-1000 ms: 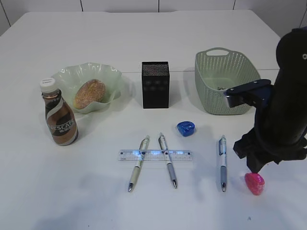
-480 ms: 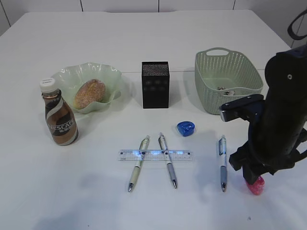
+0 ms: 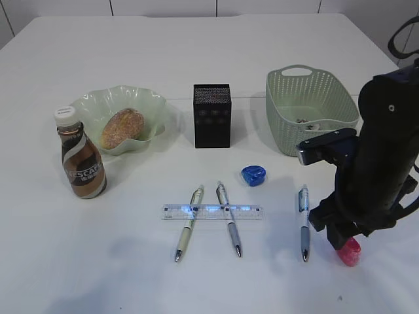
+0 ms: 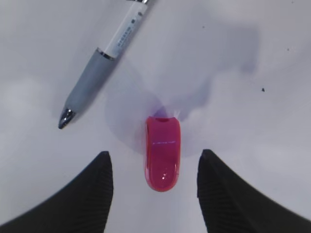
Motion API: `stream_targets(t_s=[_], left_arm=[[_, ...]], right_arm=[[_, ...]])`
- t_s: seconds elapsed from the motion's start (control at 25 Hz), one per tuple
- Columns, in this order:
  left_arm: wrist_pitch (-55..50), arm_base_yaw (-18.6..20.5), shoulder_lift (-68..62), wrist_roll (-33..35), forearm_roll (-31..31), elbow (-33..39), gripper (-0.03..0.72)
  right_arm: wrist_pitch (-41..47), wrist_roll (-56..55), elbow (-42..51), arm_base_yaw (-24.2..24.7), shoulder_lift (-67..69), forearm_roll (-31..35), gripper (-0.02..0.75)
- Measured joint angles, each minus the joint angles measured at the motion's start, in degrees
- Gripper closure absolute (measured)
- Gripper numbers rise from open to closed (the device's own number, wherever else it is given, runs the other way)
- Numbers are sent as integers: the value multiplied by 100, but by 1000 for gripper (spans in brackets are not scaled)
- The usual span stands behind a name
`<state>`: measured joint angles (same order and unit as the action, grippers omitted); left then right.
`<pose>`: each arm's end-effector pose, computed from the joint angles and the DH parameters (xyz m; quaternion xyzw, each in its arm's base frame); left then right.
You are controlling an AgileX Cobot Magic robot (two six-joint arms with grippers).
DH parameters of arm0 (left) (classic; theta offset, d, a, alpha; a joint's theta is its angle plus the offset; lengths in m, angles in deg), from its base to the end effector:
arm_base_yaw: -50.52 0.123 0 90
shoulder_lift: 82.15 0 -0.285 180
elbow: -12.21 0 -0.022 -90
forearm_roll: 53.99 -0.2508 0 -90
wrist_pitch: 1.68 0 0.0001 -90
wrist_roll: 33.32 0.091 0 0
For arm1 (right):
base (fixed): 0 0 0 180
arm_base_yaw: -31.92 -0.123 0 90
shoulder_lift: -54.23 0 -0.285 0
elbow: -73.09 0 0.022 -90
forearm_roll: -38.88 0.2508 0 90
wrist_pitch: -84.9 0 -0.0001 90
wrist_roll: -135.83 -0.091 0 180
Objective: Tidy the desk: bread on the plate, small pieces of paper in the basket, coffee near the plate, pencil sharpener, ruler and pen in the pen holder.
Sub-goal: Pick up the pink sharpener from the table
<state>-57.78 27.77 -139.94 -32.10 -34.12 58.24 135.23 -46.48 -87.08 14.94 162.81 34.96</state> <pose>0.1091 -0.0736 0.2445 0.1331 0.9633 -0.1871 0.1392 0.2912 0.0839 0.1637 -0.1490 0.9884 -0.0243 0.0153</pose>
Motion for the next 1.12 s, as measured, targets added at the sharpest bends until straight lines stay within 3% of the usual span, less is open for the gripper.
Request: stream_targets(t_s=[0.64, 1.04, 1.12], left_arm=[[-52, 0, 0, 0, 0, 0, 289], [-52, 0, 0, 0, 0, 0, 289], [-52, 0, 0, 0, 0, 0, 289]], right_arm=[[-96, -55, 0, 0, 476, -40, 305], [-96, -119, 0, 0, 476, -145, 495], [-96, -131, 0, 0, 476, -157, 501]])
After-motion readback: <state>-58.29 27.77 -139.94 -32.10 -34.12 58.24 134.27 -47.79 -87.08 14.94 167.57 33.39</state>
